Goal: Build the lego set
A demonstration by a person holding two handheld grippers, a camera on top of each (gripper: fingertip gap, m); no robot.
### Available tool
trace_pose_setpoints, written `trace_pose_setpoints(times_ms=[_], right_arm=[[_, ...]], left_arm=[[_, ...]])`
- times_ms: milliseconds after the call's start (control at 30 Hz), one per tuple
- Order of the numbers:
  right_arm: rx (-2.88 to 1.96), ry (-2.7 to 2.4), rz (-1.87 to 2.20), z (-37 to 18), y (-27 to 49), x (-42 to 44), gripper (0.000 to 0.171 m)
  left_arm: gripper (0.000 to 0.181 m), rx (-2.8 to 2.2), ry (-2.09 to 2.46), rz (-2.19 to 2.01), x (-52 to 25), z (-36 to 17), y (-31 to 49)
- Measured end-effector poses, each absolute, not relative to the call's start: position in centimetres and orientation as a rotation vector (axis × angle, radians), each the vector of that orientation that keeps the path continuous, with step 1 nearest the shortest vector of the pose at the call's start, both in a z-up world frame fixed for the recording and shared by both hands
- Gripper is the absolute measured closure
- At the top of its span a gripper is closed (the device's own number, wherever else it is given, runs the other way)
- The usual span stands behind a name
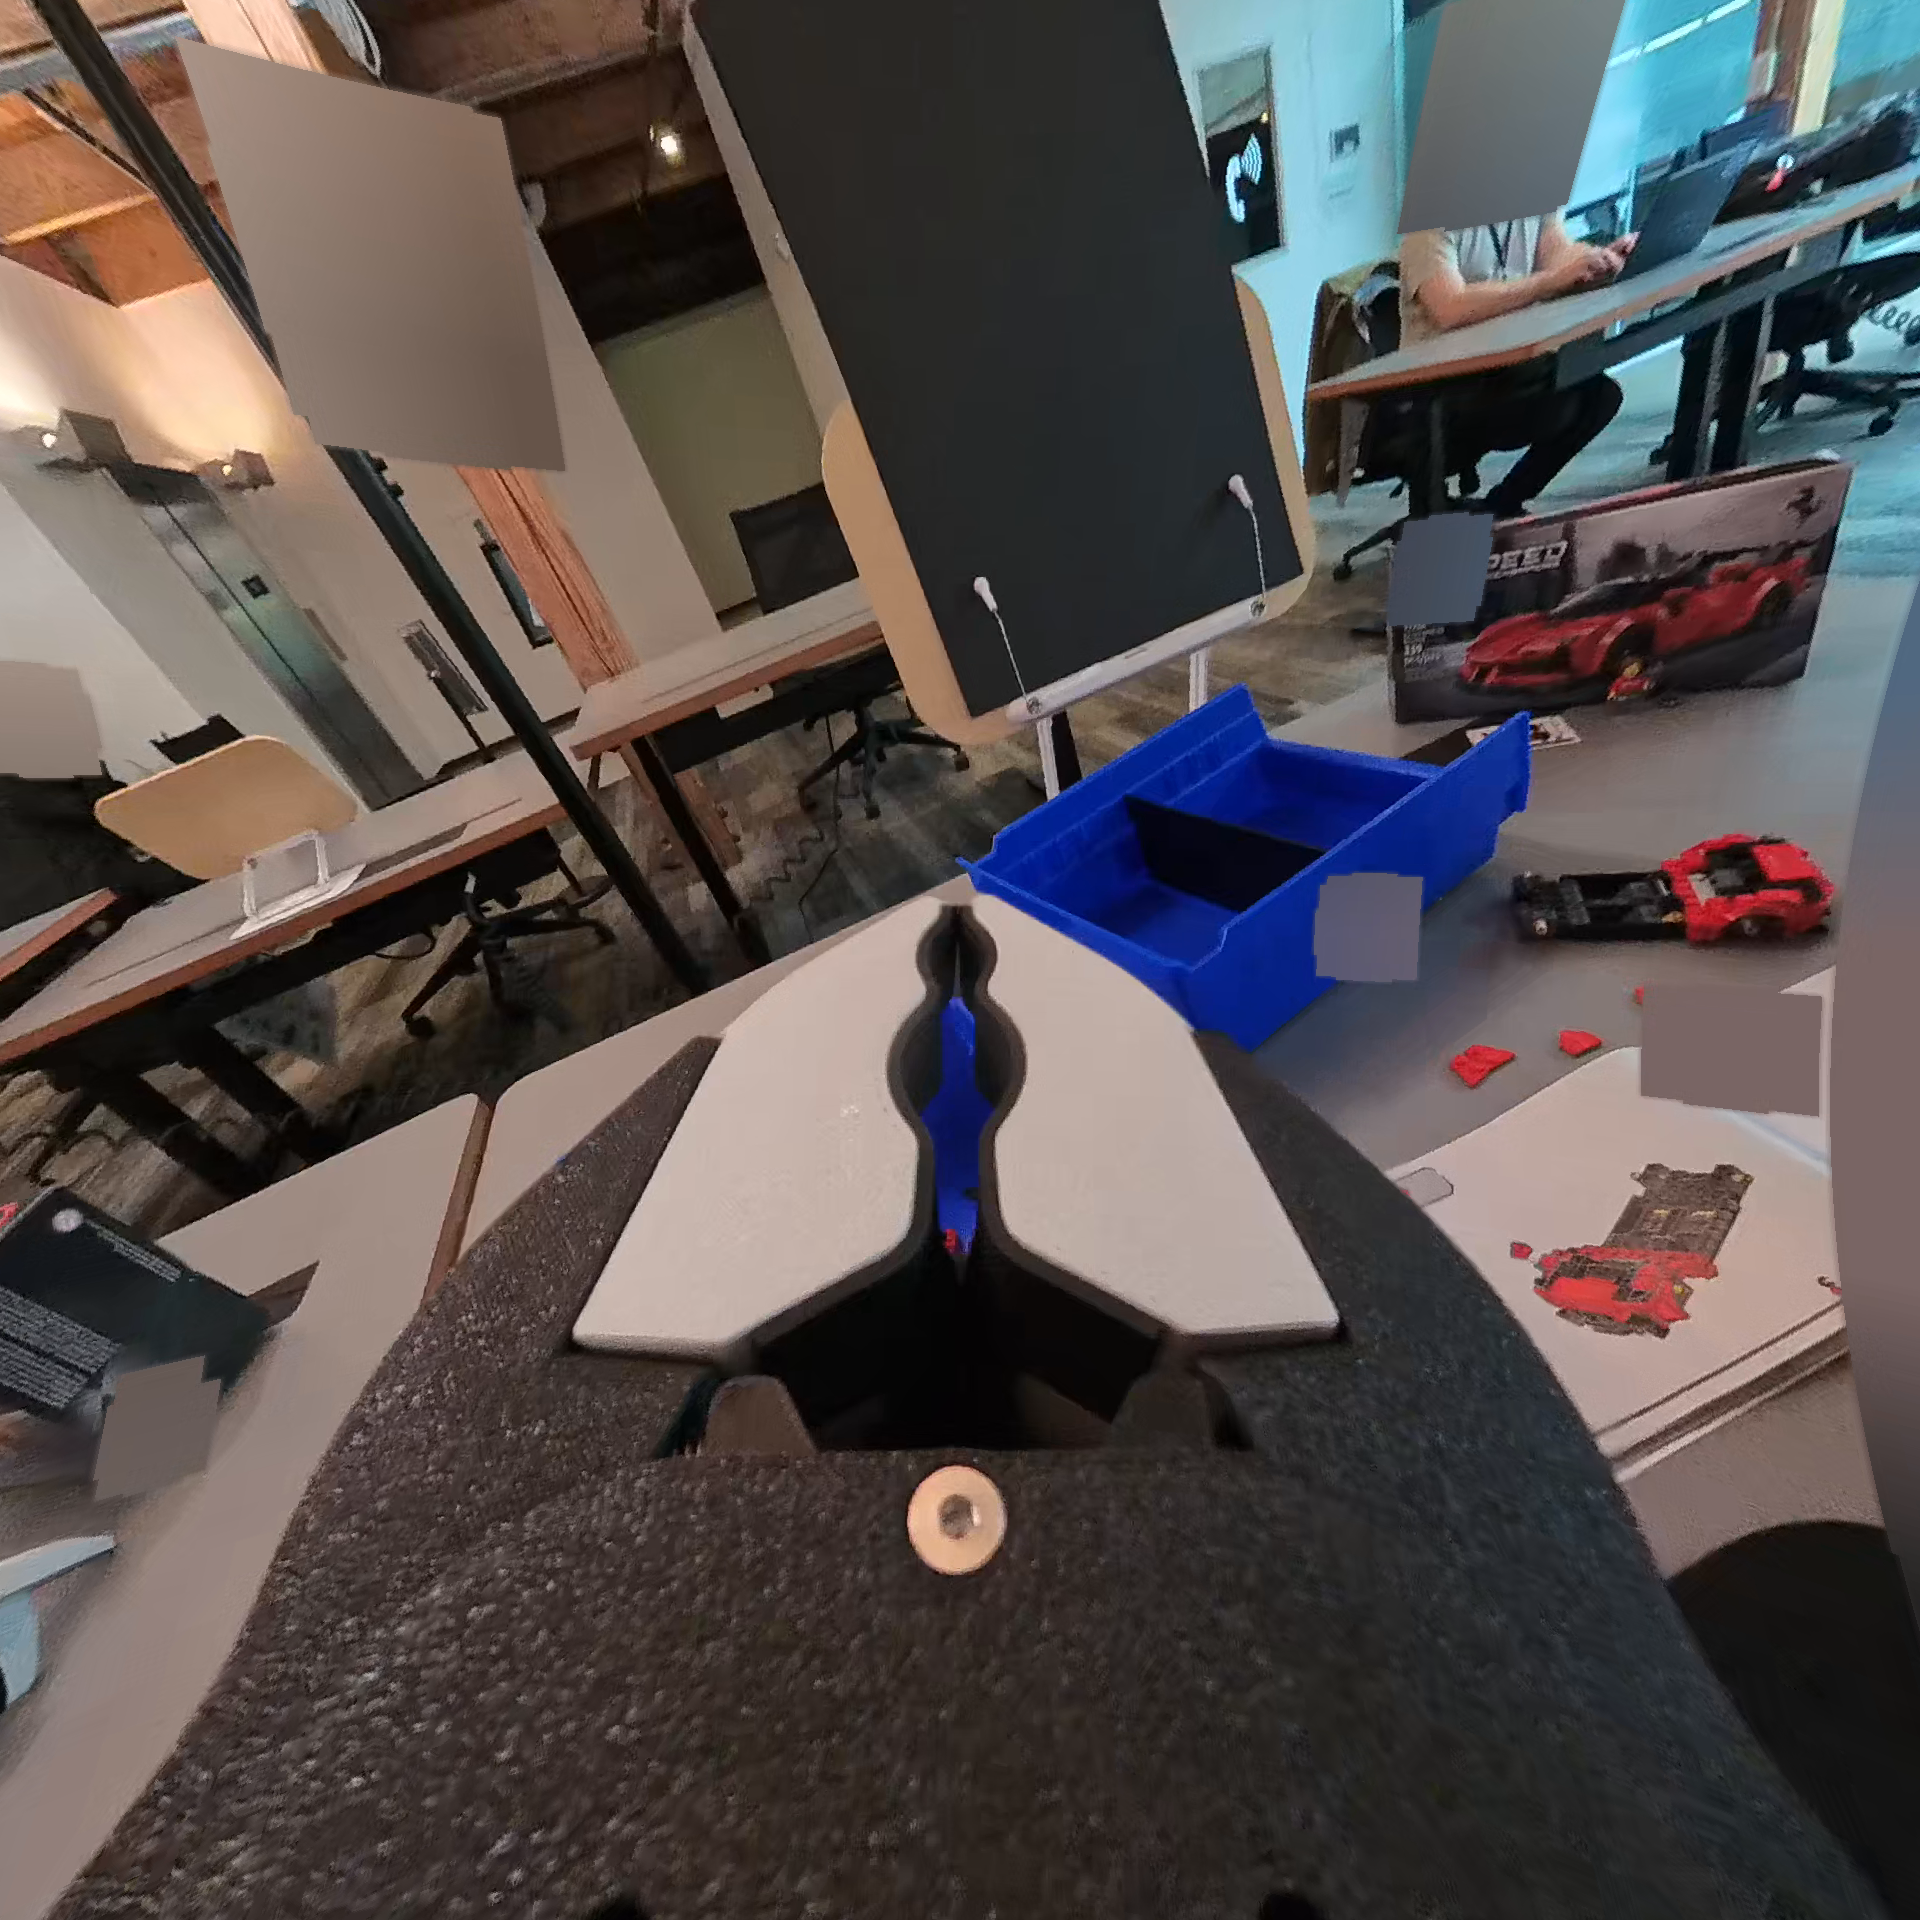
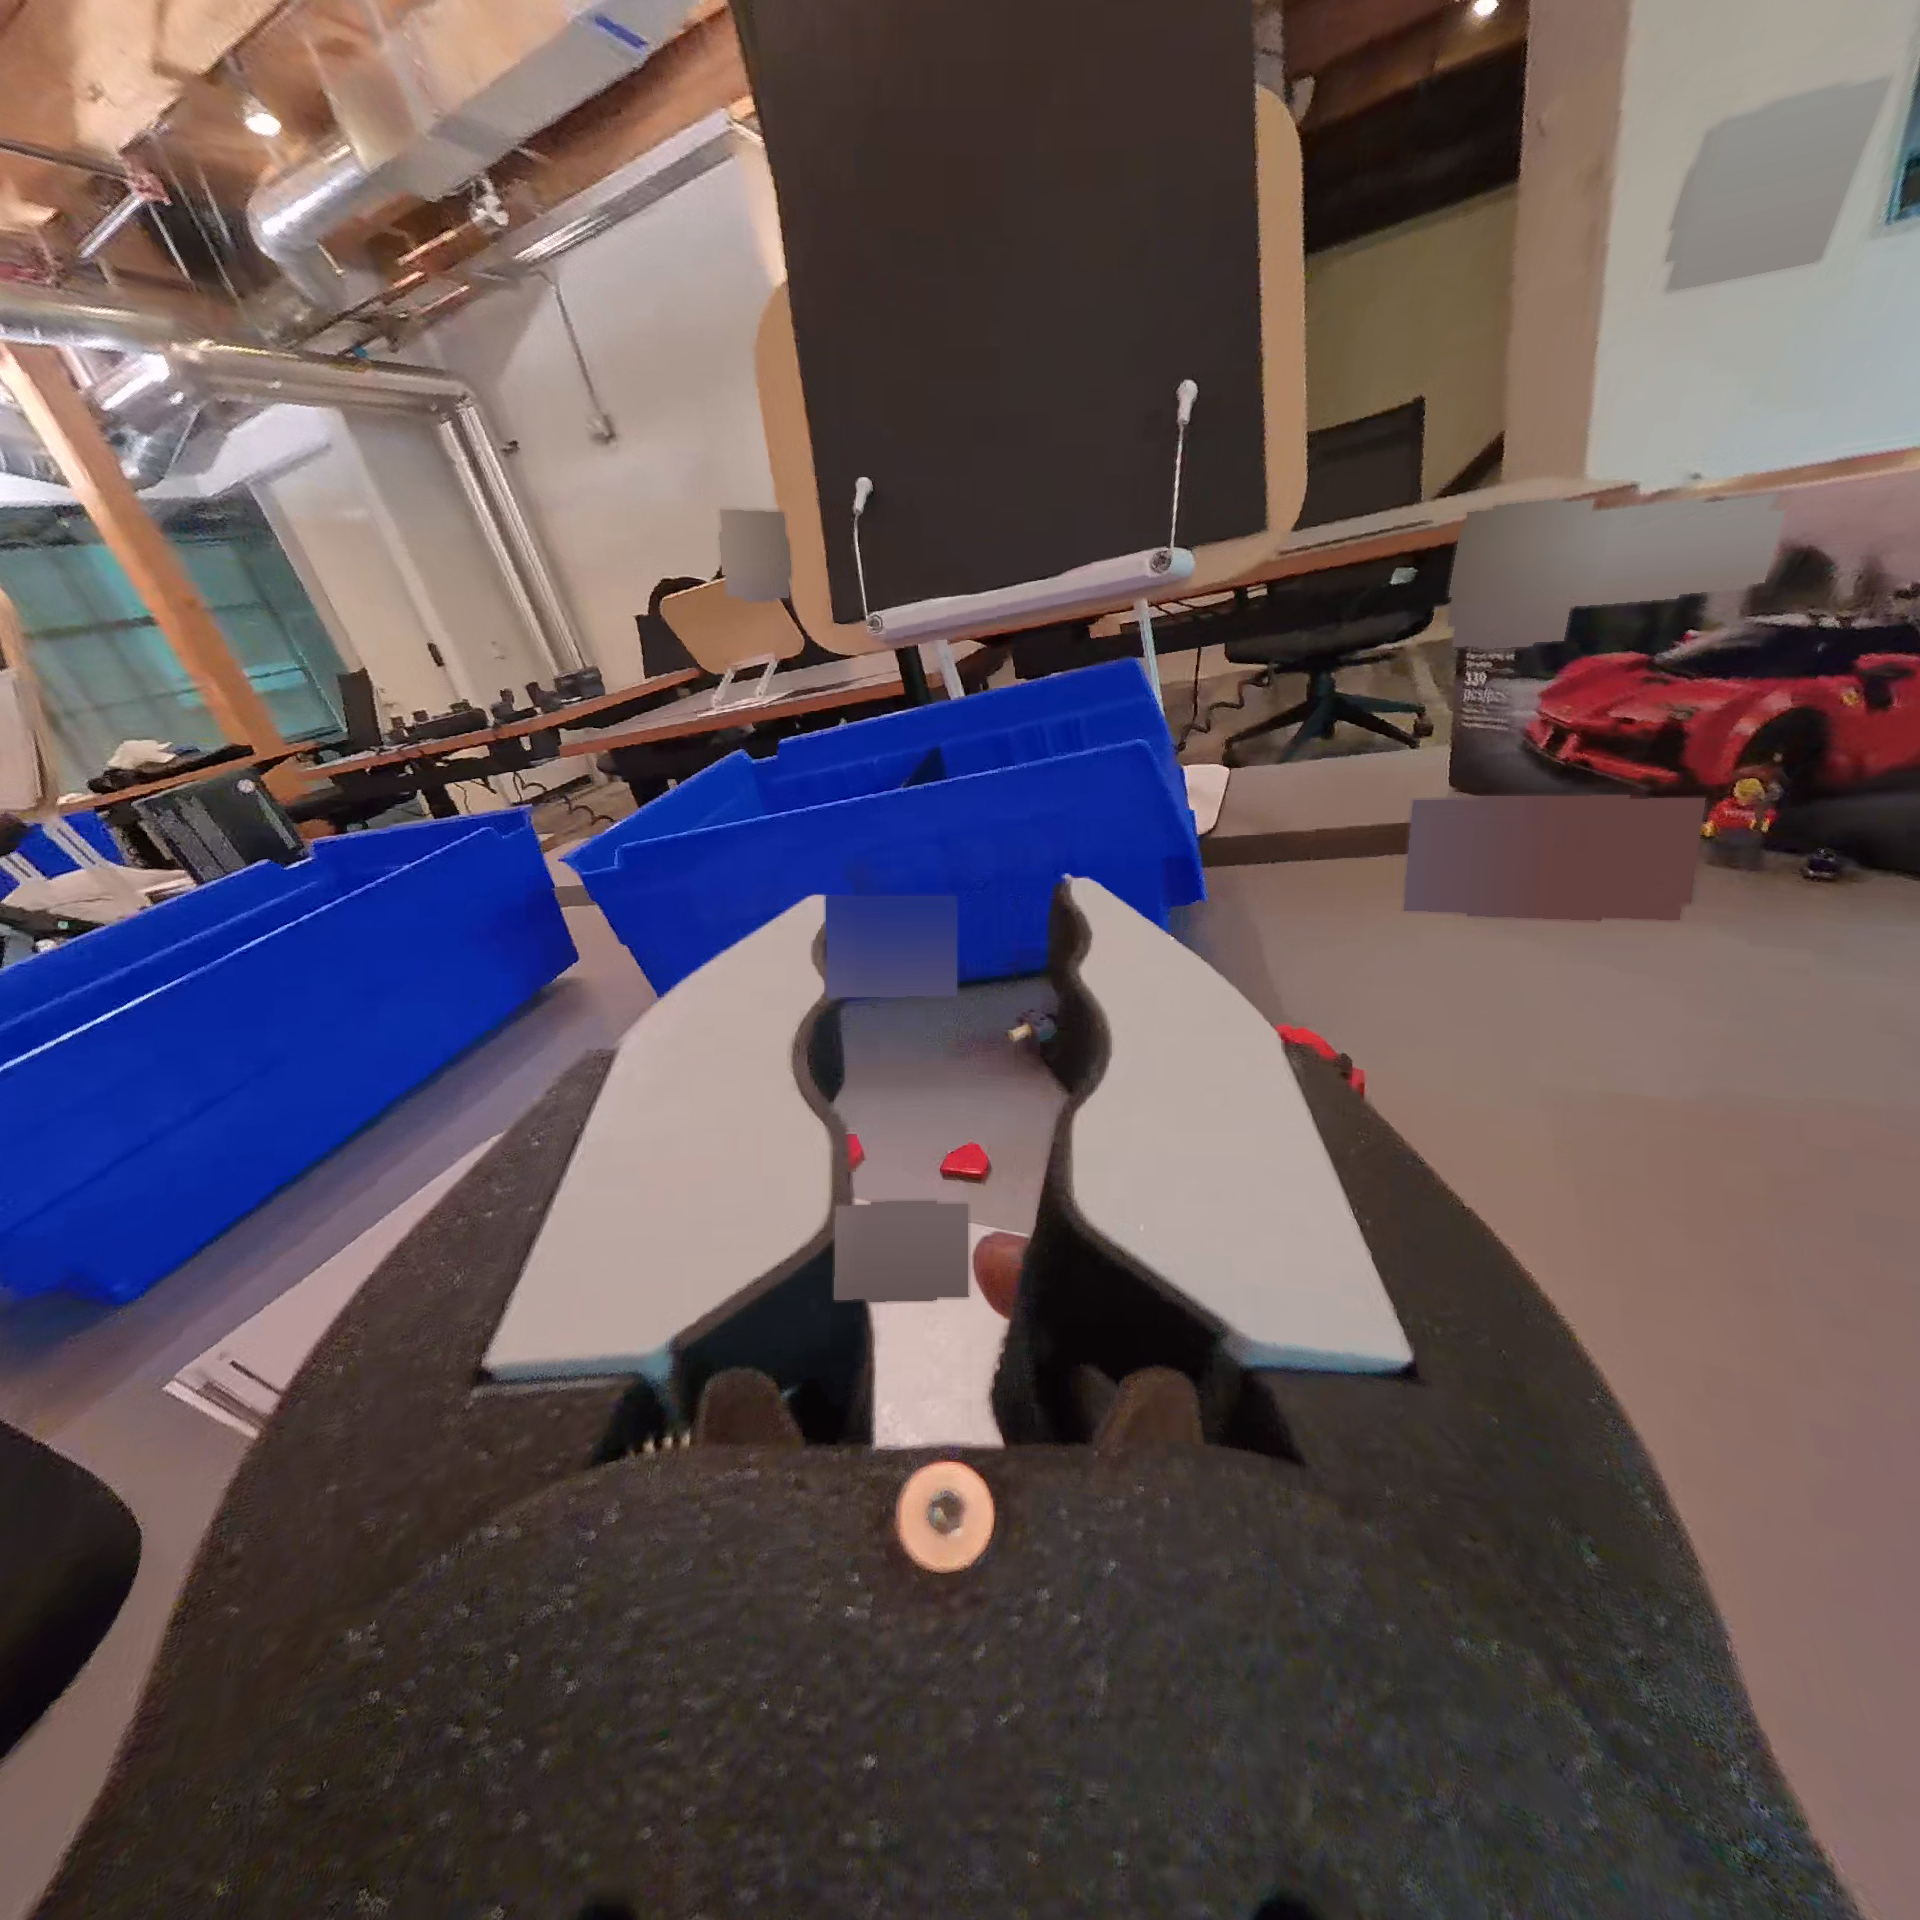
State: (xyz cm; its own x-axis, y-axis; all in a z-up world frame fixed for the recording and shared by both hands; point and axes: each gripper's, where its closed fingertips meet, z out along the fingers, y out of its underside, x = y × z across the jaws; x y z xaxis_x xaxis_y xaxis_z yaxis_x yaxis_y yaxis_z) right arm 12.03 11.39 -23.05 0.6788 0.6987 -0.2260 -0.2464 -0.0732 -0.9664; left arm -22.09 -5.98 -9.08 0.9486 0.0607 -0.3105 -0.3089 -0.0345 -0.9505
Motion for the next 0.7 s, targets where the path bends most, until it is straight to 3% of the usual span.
trace_pose_setpoints(times_ms=[67, 167, 200, 267, 300, 333, 367, 400, 500, 567, 700], right_arm=[[-1.417, -0.437, 0.866, -22.8, 10.7, 11.8, 0.171], [-1.395, -0.434, 0.874, -22.4, 10.5, 11.9, 0.171], [-1.404, -0.426, 0.863, -22.5, 10.7, 11.9, 0.165], [-1.419, -0.389, 0.848, -22.6, 11.2, 12.0, 0.135], [-1.433, -0.38, 0.841, -22.9, 11.4, 11.9, 0.124], [-1.454, -0.378, 0.836, -23.2, 11.6, 11.8, 0.119], [-1.464, -0.394, 0.838, -23.5, 11.6, 11.6, 0.137], [-1.441, -0.421, 0.861, -23.2, 11.2, 11.3, 0.163], [-1.382, -0.437, 0.897, -21.6, 10.3, 11.0, 0.171], [-1.422, -0.523, 0.917, -20.7, 10.1, 10.9, 0.154], [-1.609, -0.838, 0.849, -20.9, 11.7, 12.3, 0.107]], left_arm=[[0.172, -1.565, 0.188, 0.302, -22.2, -8.8, -6.2], [0.137, -1.563, 0.173, 0.313, -22.6, -8.8, -6.0], [0.124, -1.557, 0.167, 0.312, -22.6, -8.7, -5.9], [0.11, -1.534, 0.169, 0.291, -22.3, -8.5, -5.5], [0.112, -1.531, 0.188, 0.267, -21.9, -8.5, -5.2], [0.135, -1.528, 0.225, 0.242, -21.1, -8.6, -5.1], [0.181, -1.507, 0.277, 0.219, -20.1, -8.5, -5.1], [0.181, -1.481, 0.308, 0.174, -19.1, -8.3, -5.0], [0.181, -1.477, 0.405, 0.001, -15.5, -8.8, -3.8], [0.18, -1.478, 0.474, -0.094, -12.7, -9.6, -2.9], [0.157, -1.548, 0.628, -0.411, -5.2, -13.7, -1.4]])
